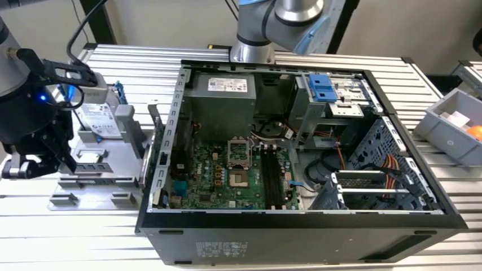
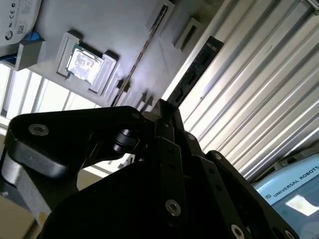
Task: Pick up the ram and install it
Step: 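Pick up the ram and move it above insertion slot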
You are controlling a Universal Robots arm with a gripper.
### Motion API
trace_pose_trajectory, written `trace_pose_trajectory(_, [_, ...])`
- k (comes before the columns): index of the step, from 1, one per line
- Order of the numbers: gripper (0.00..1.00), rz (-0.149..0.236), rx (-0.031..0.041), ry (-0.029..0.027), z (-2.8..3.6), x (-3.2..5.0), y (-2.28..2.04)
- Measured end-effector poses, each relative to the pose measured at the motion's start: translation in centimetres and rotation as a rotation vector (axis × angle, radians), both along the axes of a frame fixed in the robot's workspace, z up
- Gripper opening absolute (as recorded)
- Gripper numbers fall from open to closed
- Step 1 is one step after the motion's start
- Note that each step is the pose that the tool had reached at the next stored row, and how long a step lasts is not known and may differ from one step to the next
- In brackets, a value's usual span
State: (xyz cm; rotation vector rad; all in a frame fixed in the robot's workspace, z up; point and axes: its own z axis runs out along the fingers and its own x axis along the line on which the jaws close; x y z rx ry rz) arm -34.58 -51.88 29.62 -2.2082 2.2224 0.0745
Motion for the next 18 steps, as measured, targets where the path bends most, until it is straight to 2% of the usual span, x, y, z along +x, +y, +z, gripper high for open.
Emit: trace_pose_trajectory(18, [0.00,0.000,-0.0001,0.0000,2.40,0.00,0.00])
